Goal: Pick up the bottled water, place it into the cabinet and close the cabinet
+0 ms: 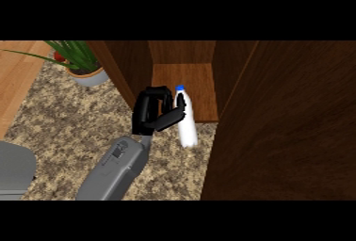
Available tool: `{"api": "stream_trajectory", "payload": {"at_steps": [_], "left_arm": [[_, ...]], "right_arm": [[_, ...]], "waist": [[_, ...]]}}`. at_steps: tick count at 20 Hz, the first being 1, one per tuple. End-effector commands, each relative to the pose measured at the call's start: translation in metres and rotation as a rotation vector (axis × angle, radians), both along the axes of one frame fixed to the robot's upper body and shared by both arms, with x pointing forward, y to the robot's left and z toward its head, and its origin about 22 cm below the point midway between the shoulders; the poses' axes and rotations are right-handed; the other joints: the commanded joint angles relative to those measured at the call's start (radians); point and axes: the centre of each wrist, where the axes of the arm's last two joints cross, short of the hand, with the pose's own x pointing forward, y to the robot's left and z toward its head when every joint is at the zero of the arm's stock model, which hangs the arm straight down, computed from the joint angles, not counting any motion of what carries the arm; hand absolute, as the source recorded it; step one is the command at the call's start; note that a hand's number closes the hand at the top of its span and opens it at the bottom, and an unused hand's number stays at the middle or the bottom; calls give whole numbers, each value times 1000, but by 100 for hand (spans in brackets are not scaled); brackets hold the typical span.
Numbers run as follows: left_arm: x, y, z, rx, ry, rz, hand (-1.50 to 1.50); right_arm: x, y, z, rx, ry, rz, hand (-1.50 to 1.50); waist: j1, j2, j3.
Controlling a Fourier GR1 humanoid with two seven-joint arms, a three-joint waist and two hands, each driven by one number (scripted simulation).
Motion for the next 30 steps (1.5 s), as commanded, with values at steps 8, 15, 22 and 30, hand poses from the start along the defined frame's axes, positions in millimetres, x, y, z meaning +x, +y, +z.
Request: {"api": "stream_trajectory", "payload": {"at_steps": [8, 15, 22, 30], "left_arm": [[31, -24, 8, 23, 108, 97, 150], [59, -23, 15, 63, 133, 180, 150], [73, -7, 3, 148, 117, 306, 150], [83, -3, 7, 224, 87, 379, 150]], "right_arm": [[-22, -4, 14, 0, -47, 14, -150], [-3, -14, 13, 27, -13, -8, -150], [-20, -17, 12, 26, -42, 32, -150], [-22, -18, 14, 10, -36, 43, -150]], "waist": [[-22, 5, -1], [-26, 10, 0], [-48, 14, -1], [-66, 18, -1]]}}
